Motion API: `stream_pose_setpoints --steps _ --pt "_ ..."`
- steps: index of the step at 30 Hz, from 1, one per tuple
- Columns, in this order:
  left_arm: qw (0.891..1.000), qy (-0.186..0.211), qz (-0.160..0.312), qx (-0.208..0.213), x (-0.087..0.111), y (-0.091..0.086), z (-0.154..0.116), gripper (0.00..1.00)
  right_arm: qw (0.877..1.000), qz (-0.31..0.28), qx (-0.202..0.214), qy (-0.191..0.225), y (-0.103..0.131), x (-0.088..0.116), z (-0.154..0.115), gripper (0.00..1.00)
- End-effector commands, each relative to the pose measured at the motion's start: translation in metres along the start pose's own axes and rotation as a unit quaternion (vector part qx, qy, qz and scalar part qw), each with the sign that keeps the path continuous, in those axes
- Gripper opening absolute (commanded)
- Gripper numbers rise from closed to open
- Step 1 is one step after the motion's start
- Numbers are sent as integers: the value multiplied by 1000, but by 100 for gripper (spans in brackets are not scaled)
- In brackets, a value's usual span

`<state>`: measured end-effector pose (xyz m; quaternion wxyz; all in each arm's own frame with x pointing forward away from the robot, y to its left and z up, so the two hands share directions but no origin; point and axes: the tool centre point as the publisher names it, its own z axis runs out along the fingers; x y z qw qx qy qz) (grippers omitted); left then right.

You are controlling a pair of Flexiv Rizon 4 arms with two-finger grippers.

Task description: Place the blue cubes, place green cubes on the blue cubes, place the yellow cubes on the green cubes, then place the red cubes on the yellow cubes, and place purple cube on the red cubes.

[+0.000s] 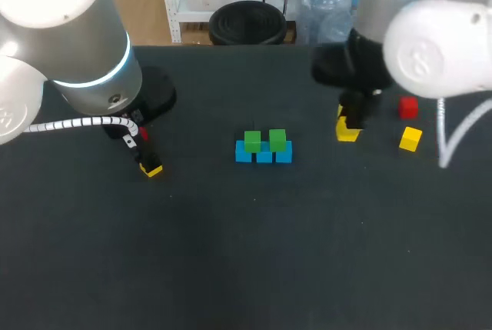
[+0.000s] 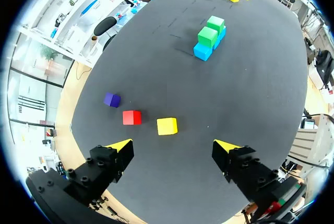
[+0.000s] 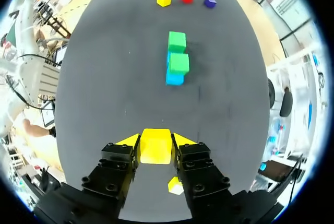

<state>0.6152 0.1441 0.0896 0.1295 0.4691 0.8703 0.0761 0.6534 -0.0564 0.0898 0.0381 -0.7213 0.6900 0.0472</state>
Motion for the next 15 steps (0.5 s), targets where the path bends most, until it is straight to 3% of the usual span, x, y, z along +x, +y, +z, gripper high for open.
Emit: stream_pose_setpoints --steps 1,15 --pt "1000 0 1 2 0 2 0 100 999 -5 -36 10 -15 -18 3 0" --pt "1000 0 1 2 0 2 0 100 998 -26 -46 19 -22 -52 6 0"
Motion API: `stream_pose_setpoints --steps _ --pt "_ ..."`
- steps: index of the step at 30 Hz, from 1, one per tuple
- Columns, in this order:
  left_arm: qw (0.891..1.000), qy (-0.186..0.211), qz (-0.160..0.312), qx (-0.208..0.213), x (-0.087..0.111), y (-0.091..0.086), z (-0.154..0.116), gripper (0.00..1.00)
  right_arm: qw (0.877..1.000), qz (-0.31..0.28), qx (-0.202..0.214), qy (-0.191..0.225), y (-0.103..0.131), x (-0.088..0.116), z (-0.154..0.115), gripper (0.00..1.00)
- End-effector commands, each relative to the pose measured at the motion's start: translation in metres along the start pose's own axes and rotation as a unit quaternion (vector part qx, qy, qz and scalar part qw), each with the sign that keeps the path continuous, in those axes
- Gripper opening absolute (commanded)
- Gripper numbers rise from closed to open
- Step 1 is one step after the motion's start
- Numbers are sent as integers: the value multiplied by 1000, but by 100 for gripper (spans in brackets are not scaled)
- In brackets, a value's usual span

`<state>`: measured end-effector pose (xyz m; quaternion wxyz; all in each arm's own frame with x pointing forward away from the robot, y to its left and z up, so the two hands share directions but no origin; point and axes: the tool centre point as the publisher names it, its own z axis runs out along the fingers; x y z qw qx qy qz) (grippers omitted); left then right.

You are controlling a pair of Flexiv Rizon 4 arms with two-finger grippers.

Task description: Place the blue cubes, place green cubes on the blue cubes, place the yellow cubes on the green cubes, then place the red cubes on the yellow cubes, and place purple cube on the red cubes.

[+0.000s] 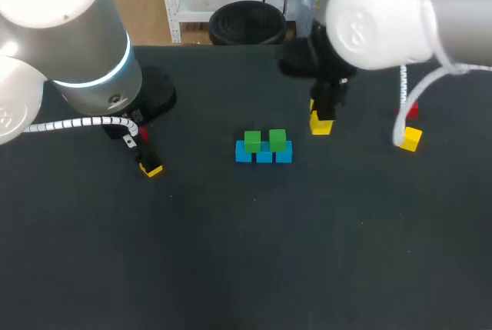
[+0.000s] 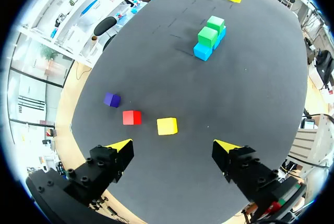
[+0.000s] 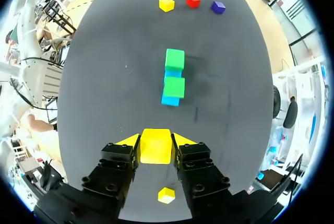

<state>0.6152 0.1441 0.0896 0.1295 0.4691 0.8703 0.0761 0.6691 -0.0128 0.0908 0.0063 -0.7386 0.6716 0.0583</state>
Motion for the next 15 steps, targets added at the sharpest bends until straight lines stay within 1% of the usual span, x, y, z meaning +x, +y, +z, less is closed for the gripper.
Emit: stream_pose_setpoints --steps 1,12,15 --pt "1000 0 1 2 0 2 0 100 1000 -5 -16 4 -6 -11 3 0" --pt "1000 0 1 2 0 2 0 100 1000 -6 -29 5 -11 -30 17 0" --pt "1000 0 1 2 0 2 0 100 999 -6 -34 16 -13 -35 18 0"
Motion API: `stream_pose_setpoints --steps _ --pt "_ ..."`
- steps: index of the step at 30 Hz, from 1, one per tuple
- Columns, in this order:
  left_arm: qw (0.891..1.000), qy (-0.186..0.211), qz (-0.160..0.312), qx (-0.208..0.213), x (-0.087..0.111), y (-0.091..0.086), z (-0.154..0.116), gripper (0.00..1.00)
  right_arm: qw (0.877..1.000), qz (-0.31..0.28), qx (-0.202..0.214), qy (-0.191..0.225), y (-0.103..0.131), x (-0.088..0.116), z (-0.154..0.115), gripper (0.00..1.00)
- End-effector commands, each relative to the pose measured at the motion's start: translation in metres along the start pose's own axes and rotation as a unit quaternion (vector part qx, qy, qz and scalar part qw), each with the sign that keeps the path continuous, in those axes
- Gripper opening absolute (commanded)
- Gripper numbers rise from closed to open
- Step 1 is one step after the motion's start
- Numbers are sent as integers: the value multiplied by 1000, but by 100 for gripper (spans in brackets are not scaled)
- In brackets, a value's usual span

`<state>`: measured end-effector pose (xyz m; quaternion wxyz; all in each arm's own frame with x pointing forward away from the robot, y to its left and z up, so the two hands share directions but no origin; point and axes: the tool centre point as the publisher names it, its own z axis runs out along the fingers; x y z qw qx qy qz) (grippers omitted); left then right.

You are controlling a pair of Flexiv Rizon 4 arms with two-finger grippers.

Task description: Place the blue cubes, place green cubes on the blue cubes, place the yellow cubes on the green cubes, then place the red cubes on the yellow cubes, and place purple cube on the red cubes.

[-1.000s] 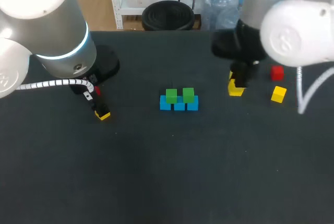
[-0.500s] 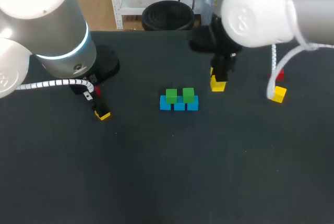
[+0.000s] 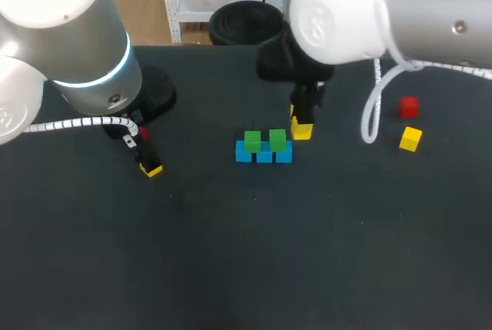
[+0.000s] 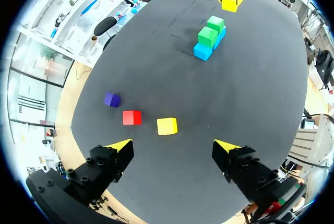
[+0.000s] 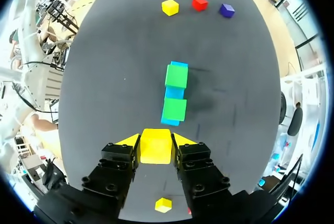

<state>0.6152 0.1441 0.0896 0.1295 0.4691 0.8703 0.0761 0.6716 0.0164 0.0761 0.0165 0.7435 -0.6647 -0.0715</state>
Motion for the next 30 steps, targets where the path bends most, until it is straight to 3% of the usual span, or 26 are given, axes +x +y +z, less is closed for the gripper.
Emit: stream_pose_setpoints --steps 1,12,30 --pt "1000 0 1 2 0 2 0 100 1000 2 -8 14 -8 -9 1 0" --pt "1000 0 1 2 0 2 0 100 999 5 -10 45 -12 -31 0 0" --pt "1000 0 1 2 0 2 0 100 999 39 6 38 -13 -46 4 0"
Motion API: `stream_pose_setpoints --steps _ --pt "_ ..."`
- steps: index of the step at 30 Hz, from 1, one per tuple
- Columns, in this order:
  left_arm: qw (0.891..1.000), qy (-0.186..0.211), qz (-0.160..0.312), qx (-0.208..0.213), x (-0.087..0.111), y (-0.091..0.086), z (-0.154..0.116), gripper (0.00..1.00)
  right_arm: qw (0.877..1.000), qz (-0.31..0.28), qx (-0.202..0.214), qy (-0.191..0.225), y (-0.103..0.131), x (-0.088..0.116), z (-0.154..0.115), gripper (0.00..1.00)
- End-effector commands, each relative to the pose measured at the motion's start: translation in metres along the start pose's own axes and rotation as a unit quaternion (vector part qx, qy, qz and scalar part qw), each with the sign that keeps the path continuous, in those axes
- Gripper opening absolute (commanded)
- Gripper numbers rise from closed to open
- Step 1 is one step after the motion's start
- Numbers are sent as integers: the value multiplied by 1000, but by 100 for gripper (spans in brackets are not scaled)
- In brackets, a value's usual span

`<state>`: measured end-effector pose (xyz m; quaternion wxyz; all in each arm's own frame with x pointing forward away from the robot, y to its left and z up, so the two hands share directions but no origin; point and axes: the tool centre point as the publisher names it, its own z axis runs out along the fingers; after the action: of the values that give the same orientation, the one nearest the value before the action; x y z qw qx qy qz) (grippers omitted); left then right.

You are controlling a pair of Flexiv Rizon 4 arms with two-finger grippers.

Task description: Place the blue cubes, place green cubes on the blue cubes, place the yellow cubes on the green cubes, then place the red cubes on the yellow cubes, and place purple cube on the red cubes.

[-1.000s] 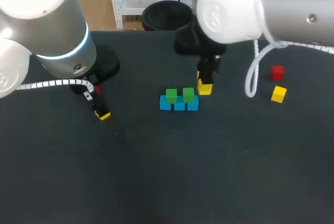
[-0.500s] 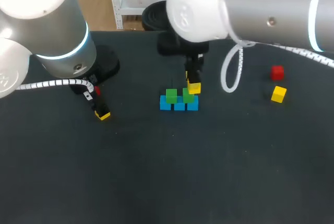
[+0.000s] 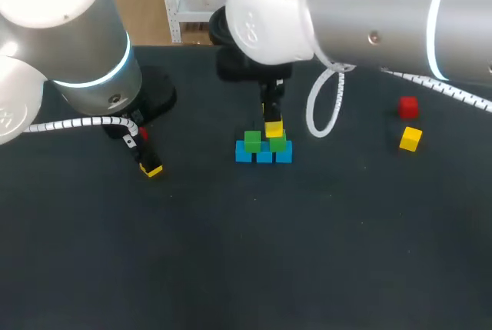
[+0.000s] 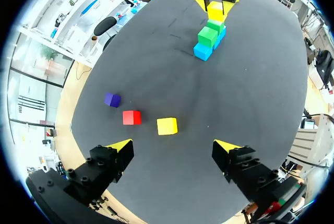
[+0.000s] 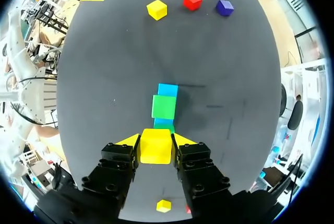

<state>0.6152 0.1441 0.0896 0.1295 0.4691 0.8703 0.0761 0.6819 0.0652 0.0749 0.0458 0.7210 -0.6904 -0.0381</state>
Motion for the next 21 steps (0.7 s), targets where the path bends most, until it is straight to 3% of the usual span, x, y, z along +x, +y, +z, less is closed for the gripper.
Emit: stream_pose_setpoints --steps 1,21 --pt "1000 0 1 2 0 2 0 100 1000 3 4 -7 3 2 1 0" --pt "1000 0 1 2 0 2 0 100 1000 -14 -8 -14 -7 -13 10 0"
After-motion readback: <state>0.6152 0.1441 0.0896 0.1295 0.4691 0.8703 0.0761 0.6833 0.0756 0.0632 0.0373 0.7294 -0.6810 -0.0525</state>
